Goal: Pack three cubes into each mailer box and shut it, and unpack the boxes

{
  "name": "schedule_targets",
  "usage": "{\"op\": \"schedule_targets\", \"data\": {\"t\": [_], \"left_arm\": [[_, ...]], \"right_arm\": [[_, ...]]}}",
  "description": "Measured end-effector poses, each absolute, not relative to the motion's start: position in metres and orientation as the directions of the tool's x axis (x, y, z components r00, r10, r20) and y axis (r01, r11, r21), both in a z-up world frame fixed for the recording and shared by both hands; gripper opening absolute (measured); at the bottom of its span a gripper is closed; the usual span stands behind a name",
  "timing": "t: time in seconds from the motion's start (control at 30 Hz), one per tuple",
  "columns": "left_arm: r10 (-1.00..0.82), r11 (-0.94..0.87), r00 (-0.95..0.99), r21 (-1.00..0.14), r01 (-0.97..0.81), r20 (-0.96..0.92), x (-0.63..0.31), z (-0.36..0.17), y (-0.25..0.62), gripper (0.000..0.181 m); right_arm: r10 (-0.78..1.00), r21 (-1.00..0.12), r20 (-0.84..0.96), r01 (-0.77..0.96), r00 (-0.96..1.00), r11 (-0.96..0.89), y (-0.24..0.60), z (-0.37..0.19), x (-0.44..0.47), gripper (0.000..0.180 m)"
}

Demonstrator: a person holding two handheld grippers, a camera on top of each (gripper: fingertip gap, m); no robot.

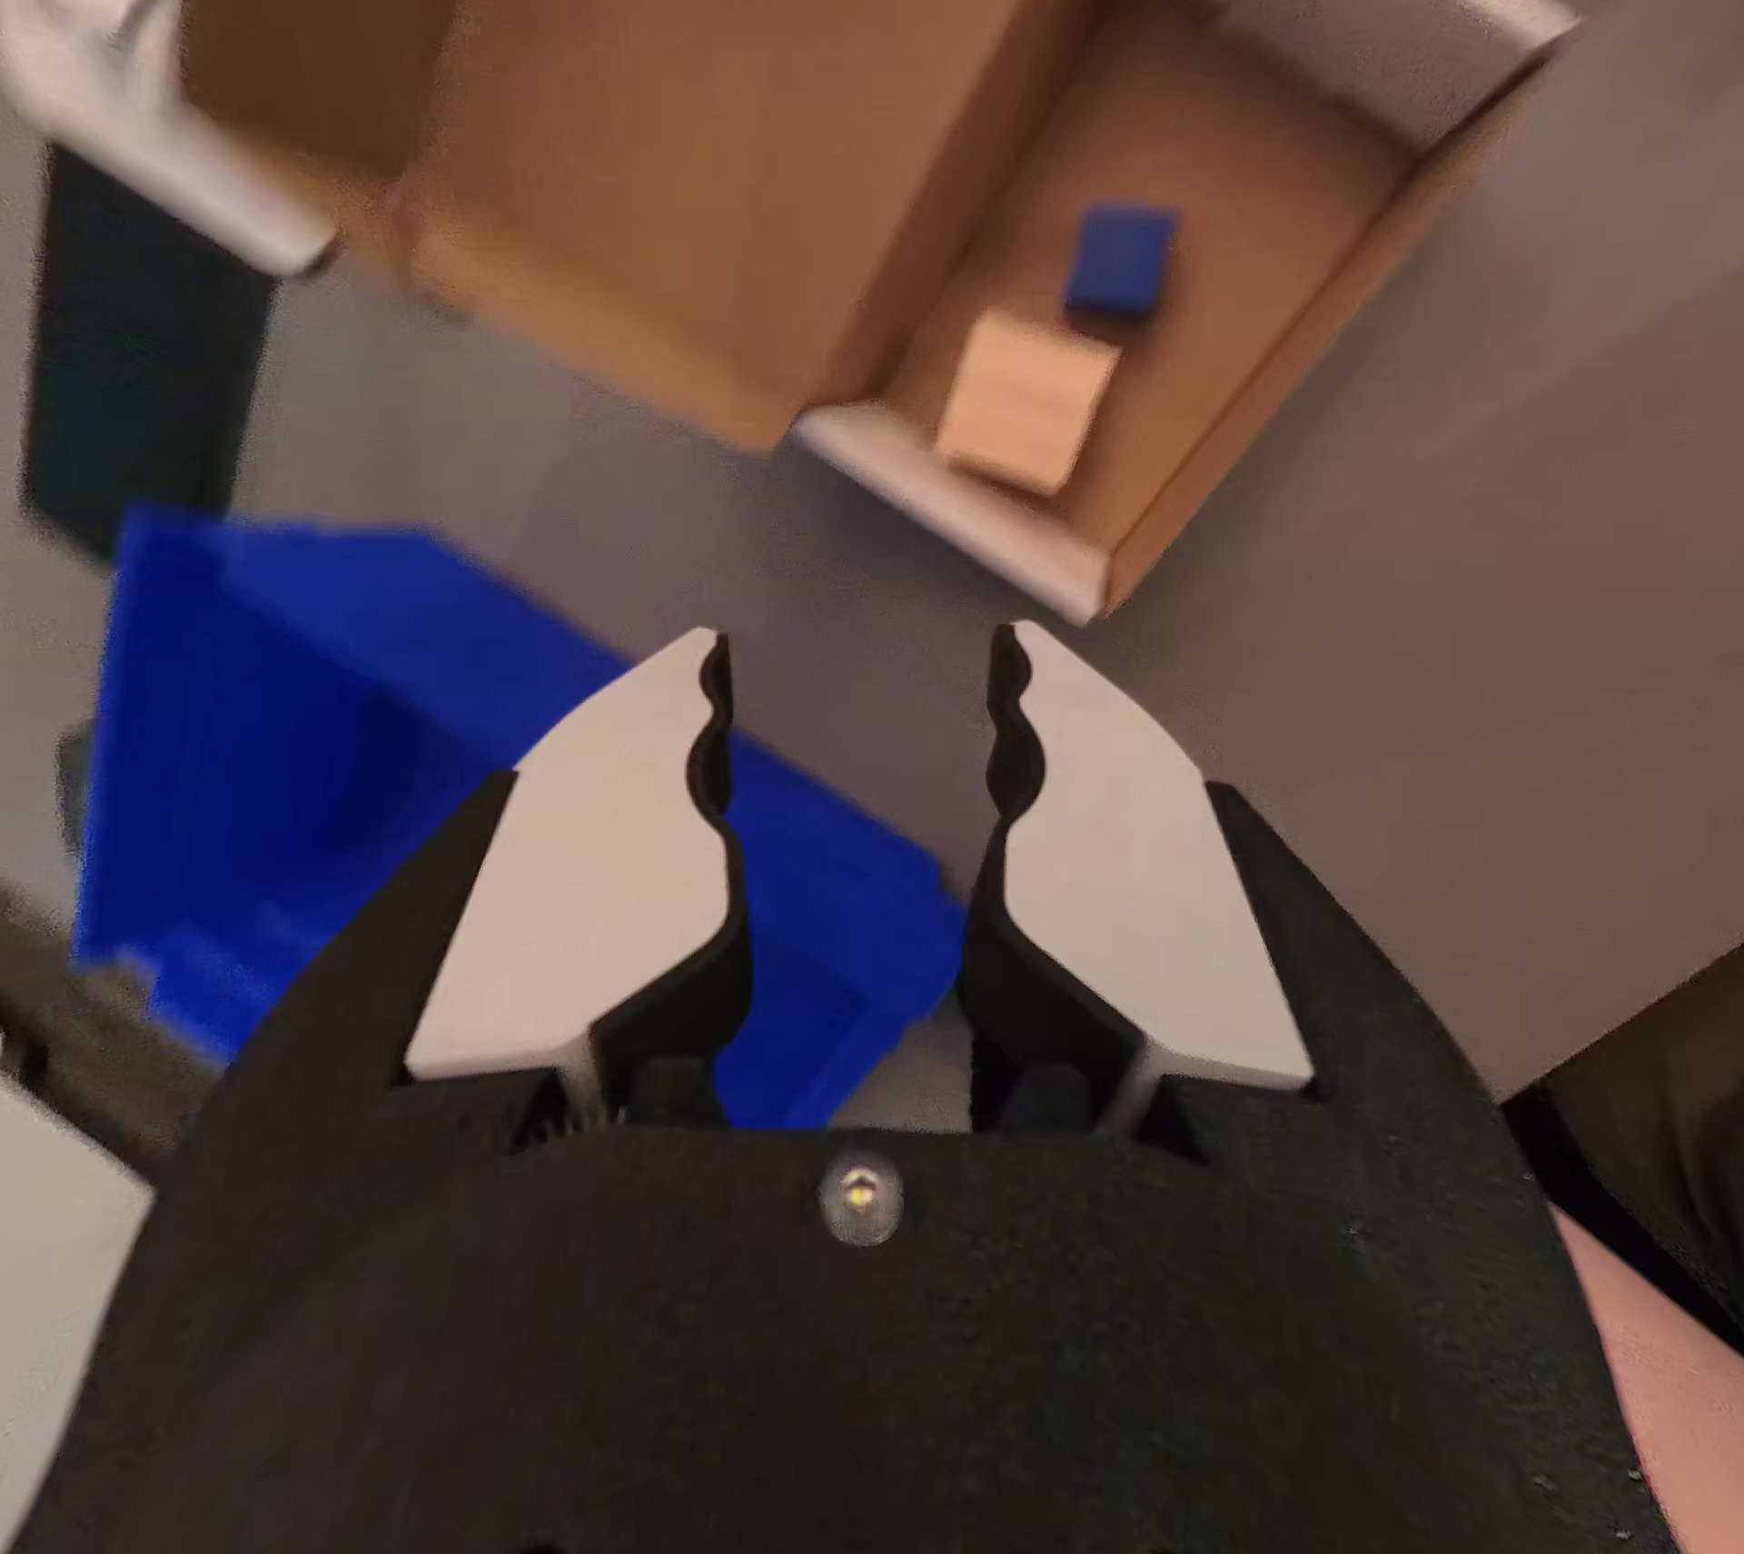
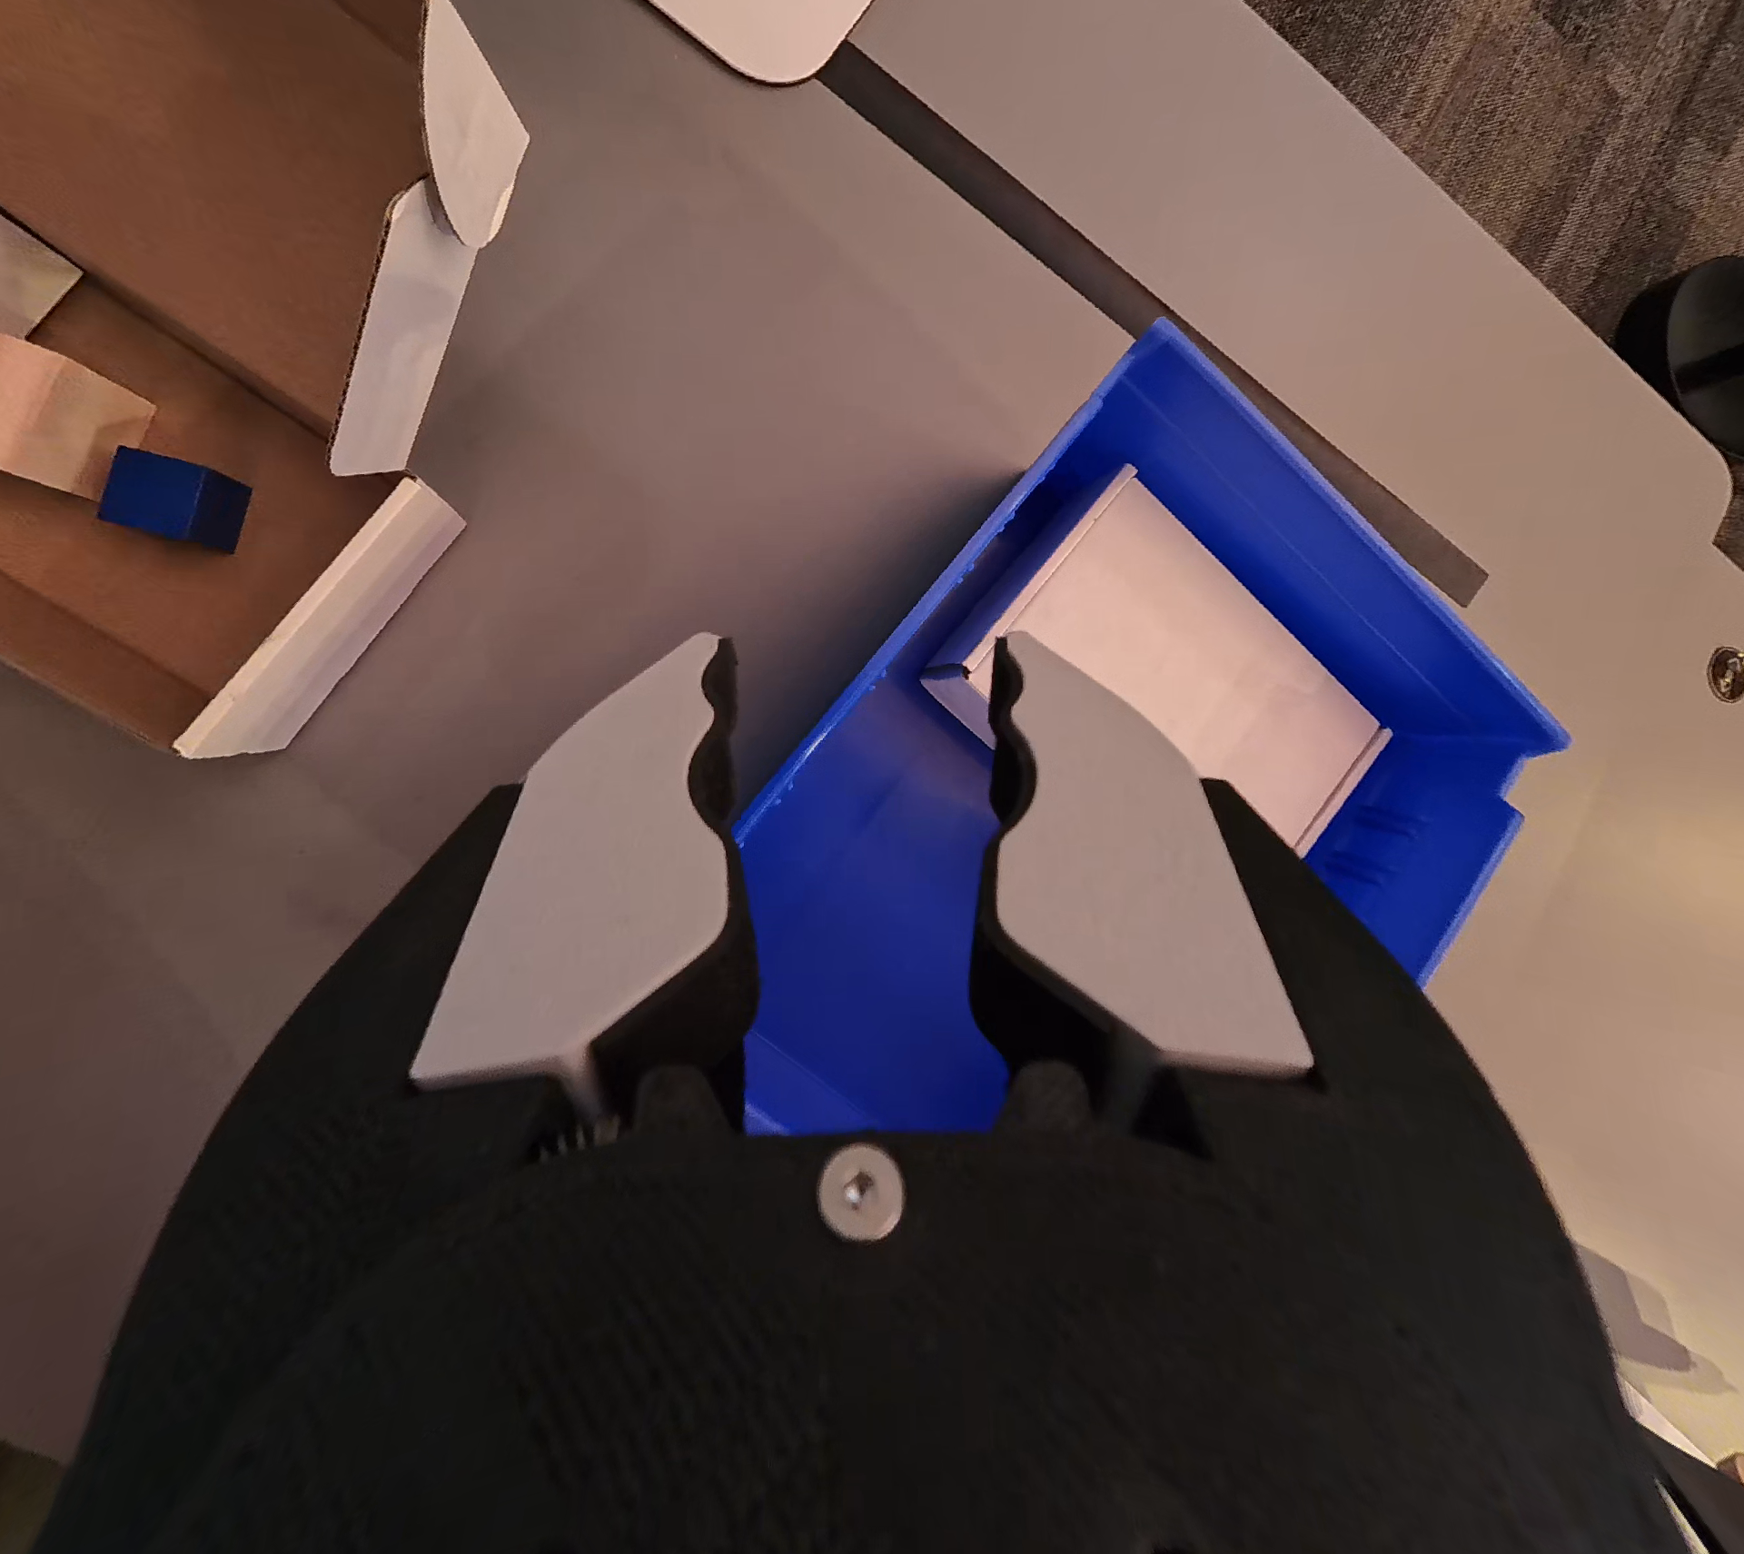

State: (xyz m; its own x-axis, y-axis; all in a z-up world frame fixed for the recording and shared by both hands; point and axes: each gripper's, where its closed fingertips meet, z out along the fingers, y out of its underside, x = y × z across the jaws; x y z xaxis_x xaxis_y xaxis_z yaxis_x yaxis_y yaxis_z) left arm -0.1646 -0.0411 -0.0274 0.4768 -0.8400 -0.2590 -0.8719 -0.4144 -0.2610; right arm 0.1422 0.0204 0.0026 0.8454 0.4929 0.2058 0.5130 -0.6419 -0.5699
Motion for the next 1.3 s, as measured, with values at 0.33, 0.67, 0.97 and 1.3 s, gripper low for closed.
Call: {"op": "schedule_targets", "data": {"t": [0.33, 0.67, 0.97, 1.3], "left_arm": [[-0.474, -0.874, 0.857, -0.007, -0.486, -0.203, -0.345, -0.06, -0.063, 0.052], [-0.558, -0.82, 0.83, 0.146, -0.553, 0.006, -0.334, -0.106, -0.066, 0.047], [-0.501, -0.817, 0.858, 0.267, -0.511, 0.11, -0.329, -0.132, -0.073, 0.052], [-0.479, -0.807, 0.863, 0.306, -0.505, 0.163, -0.323, -0.145, -0.073, 0.053]], "right_arm": [[0.506, -0.536, 0.222, 0.538, 0.833, -0.651, 0.019, -0.004, 0.137, 0.053], [0.516, -0.49, 0.212, 0.547, 0.83, -0.679, 0.019, -0.016, 0.136, 0.053], [0.516, -0.471, 0.203, 0.545, 0.832, -0.694, 0.02, -0.022, 0.138, 0.053], [0.509, -0.47, 0.191, 0.533, 0.84, -0.703, 0.02, -0.022, 0.142, 0.053]]}}
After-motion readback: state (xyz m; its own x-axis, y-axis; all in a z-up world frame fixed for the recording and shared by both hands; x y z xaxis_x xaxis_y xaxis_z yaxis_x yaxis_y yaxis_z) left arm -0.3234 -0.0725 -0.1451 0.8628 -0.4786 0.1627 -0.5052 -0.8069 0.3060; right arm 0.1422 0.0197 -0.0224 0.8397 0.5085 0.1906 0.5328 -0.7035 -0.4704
